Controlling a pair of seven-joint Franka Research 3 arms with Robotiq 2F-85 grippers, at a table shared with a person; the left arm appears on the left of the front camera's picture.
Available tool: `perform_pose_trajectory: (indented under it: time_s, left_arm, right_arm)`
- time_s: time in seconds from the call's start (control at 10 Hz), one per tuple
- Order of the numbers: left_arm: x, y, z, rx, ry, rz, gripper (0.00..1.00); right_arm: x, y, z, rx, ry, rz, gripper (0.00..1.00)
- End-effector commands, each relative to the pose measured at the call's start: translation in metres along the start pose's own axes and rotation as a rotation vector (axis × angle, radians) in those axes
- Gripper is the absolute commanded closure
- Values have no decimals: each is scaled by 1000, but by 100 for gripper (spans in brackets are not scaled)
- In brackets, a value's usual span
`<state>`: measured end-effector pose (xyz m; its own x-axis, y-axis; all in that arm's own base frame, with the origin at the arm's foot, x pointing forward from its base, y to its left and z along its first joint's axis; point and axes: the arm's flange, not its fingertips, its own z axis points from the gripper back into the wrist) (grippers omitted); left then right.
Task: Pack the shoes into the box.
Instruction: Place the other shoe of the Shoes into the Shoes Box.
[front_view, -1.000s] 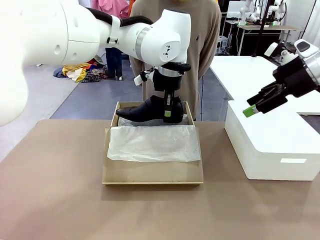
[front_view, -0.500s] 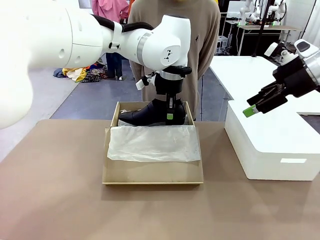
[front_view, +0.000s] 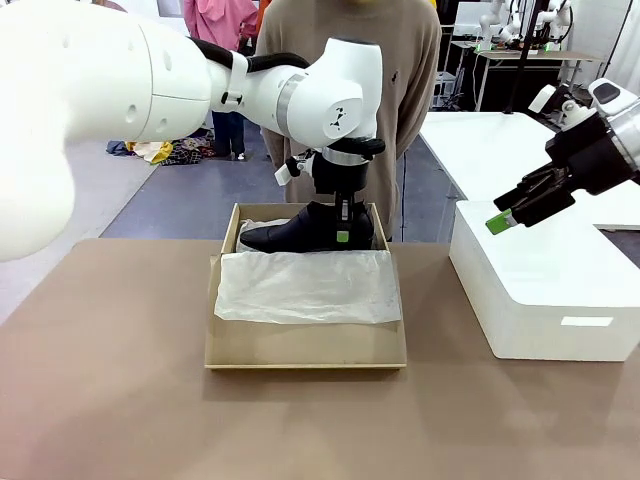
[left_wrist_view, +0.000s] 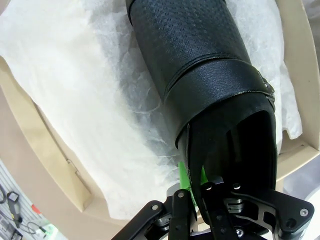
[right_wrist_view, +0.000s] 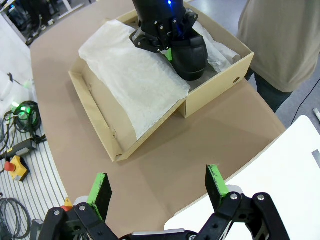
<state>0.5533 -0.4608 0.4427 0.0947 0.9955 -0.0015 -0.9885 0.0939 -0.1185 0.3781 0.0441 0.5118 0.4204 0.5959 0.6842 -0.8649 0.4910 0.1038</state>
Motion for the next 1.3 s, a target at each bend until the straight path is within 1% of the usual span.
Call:
perform_pose_trajectory:
  time_s: [0.0,0.4,0.6,0.8,0.9,1.0,1.2]
  left_arm:
    - [-4,-4,4,-17,-8,54,100]
    - [-2,-6,-11,33,9,40,100]
    - [0,-6,-17,35,1,49,100]
    - [0,-7,-20,34,3,32,100]
    - [0,-8,-19,42,6,20,92]
    - [0,-7,-17,44,7,2,72]
    - [2,-9,-1,26,1,7,33]
  right_arm:
    - [0,-3,-2,14,-33,22,0]
    - [0,-3,-2,14,-33,22,0]
    - [0,-3,-2,14,-33,22,0]
    - [0,-3,-2,14,-33,22,0]
    - [0,-3,-2,14,-33,22,0]
    - [0,-3,-2,14,-33,22,0]
    - [0,-3,-2,14,-33,22,0]
